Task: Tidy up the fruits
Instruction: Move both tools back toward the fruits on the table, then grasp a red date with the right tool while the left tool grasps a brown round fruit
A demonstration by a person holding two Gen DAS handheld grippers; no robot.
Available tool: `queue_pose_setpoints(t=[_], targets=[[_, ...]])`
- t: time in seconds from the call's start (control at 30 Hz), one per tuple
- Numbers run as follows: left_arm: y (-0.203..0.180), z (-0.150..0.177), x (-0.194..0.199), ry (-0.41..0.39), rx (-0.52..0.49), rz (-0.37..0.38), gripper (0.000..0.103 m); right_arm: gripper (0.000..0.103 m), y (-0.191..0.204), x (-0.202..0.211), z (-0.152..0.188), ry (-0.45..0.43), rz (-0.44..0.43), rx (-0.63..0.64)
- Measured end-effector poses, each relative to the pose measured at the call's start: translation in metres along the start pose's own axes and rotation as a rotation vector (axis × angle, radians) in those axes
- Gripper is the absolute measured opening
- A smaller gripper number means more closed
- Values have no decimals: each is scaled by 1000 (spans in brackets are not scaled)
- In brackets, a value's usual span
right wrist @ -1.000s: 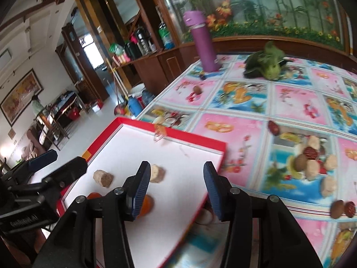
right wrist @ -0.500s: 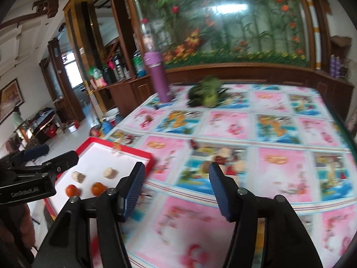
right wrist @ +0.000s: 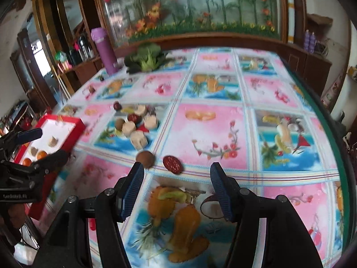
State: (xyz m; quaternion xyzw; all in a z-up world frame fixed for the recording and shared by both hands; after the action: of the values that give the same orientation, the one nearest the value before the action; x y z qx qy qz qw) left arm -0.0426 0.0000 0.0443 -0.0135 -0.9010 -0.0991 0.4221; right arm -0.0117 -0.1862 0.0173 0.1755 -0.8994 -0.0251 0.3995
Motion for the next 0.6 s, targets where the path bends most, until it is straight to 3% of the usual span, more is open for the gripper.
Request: queue_pose_setpoints(t=[0.13, 0.33, 0.43, 0.5, 0.6], targets=[[-10, 4, -13, 30, -39, 40, 103, 61, 1, -17, 3, 34, 13, 16], [-15, -3, -24, 51, -45, 109, 103, 38, 6, -47, 0, 100, 46, 53], [-19, -8, -29, 60, -52, 124, 103, 32, 7, -49, -1, 92, 69, 78], [-26, -10, -34, 72, -59, 146, 103, 18, 4, -47, -1, 79, 86, 80], [-42, -15, -40, 83, -82, 160, 103, 18, -11, -43, -2, 77, 63, 3]])
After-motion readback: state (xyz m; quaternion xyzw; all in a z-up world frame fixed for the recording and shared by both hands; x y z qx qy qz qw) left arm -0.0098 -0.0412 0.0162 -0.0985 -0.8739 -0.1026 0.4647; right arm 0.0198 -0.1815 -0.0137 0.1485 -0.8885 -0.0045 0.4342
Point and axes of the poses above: each gripper's, at about its wrist camera, not at the fingertips, and x roughly against the way its jaws point, y to its left, z to its underside, the point moved 3 cm from there along -x, roughly the way its jaws point, and after that the axes turned 3 degrees about -x, right-handed, at the moved point
